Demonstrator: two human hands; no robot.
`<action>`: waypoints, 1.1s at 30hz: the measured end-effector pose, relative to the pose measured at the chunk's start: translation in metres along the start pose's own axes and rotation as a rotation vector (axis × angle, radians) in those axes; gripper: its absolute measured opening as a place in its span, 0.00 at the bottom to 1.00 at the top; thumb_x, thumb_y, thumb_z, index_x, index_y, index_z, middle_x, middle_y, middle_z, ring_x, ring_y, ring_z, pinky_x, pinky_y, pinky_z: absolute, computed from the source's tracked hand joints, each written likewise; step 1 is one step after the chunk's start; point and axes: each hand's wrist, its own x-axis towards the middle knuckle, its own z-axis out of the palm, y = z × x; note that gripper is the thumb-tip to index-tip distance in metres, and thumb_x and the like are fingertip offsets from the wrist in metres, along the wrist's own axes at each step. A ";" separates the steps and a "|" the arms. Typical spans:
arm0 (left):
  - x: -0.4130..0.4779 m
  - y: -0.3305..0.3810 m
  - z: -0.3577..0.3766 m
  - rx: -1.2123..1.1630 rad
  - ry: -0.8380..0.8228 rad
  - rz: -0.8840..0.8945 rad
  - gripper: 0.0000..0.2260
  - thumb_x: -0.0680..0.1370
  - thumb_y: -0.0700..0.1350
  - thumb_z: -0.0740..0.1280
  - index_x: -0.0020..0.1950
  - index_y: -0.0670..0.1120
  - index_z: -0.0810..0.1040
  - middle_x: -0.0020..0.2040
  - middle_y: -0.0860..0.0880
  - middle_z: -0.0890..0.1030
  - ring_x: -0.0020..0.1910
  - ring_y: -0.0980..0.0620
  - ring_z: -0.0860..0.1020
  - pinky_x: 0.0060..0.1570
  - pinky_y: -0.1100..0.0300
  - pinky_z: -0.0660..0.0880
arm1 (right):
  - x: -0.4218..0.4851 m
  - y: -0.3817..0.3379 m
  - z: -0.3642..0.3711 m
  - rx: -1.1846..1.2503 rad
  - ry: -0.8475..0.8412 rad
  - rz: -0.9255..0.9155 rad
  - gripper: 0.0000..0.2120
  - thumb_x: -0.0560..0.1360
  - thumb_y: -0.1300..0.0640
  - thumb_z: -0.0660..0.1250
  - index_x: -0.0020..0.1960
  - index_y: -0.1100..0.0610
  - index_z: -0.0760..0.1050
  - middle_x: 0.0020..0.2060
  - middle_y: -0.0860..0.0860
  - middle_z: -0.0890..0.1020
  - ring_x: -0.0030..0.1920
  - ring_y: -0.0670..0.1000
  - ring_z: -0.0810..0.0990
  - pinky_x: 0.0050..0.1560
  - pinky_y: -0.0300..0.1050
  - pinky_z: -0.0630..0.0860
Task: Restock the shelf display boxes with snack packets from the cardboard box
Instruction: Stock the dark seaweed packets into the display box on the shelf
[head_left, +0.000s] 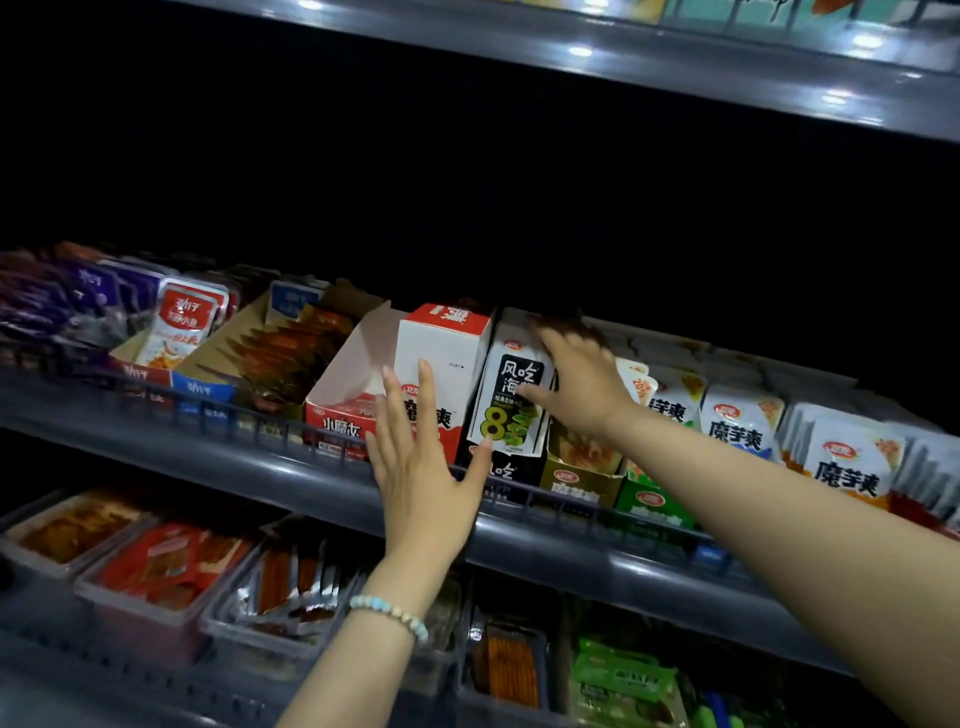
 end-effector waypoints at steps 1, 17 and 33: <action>-0.003 0.000 -0.003 0.006 -0.008 0.009 0.42 0.77 0.60 0.62 0.72 0.64 0.29 0.75 0.55 0.28 0.75 0.53 0.32 0.73 0.50 0.36 | -0.005 0.000 -0.004 0.057 0.014 -0.018 0.34 0.76 0.45 0.65 0.76 0.52 0.54 0.72 0.53 0.65 0.72 0.55 0.60 0.72 0.50 0.55; -0.196 -0.061 -0.024 0.189 -0.501 -0.213 0.37 0.77 0.61 0.60 0.78 0.53 0.42 0.79 0.52 0.42 0.78 0.50 0.44 0.76 0.50 0.45 | -0.245 0.020 0.039 0.765 -0.361 0.098 0.30 0.74 0.53 0.69 0.73 0.51 0.62 0.68 0.44 0.66 0.68 0.42 0.64 0.64 0.32 0.60; -0.353 -0.152 -0.001 0.183 -0.850 -0.705 0.38 0.73 0.71 0.57 0.78 0.57 0.51 0.76 0.51 0.61 0.74 0.47 0.62 0.71 0.46 0.62 | -0.446 0.025 0.276 0.798 -1.138 0.784 0.31 0.75 0.51 0.69 0.73 0.60 0.61 0.69 0.55 0.69 0.68 0.54 0.69 0.58 0.36 0.66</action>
